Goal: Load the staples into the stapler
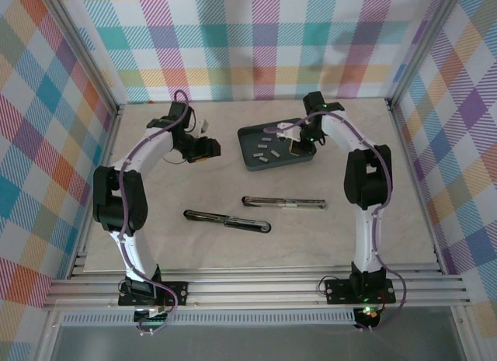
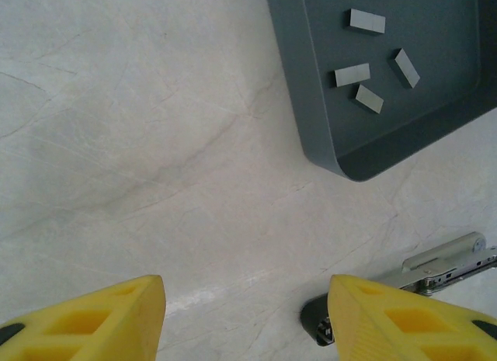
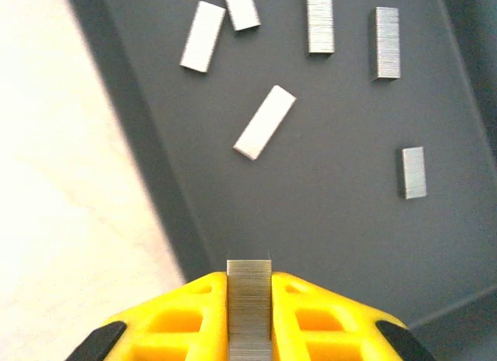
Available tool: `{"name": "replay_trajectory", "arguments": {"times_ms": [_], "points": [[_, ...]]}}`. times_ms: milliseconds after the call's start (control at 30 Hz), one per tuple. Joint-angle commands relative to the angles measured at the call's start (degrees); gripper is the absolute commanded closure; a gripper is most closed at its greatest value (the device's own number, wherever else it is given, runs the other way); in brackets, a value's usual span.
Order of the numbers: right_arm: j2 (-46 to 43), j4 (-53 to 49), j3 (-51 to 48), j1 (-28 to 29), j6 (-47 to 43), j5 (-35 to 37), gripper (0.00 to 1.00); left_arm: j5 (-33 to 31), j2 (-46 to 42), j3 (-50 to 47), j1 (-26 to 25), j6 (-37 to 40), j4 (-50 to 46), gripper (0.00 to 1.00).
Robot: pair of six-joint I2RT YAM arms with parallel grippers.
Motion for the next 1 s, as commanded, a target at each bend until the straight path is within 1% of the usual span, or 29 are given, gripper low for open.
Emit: {"name": "replay_trajectory", "arguments": {"times_ms": [0, 167, 400, 567, 633, 733, 867, 967], "points": [[-7.17, 1.04, -5.14, 0.41, 1.87, -2.83, 0.83, 1.27, -1.6, -0.8, -1.4, -0.16, 0.51, 0.42], [-17.13, 3.11, -17.78, 2.85, 5.33, -3.73, 0.83, 1.64, -5.99, -5.78, -3.22, -0.45, 2.05, 0.42], [-28.02, 2.38, -32.83, 7.79, 9.34, -3.54, 0.83, 1.11, -14.69, -15.06, -4.86, -1.52, 6.43, 0.42], [-34.38, 7.75, -44.22, 10.8, 11.25, -3.22, 0.83, -0.88, -19.8, -20.27, -5.56, 1.02, 7.72, 0.42], [-35.64, 8.99, -47.17, 11.86, 12.25, -3.55, 0.83, -1.51, -21.64, -22.39, -5.74, 0.92, 8.91, 0.42], [-36.17, 10.66, -50.57, 13.84, 12.85, -2.22, 0.83, -1.76, -24.1, -25.6, -6.35, -0.57, 11.89, 0.41], [-34.88, 11.13, -52.19, 16.14, 15.08, -1.02, 0.83, 0.14, -25.6, -29.74, -7.76, -3.03, 16.11, 0.42], [-33.84, 11.2, -53.06, 17.41, 16.21, -0.9, 0.83, 1.07, -26.37, -32.64, -9.74, -3.41, 17.89, 0.41]]}}
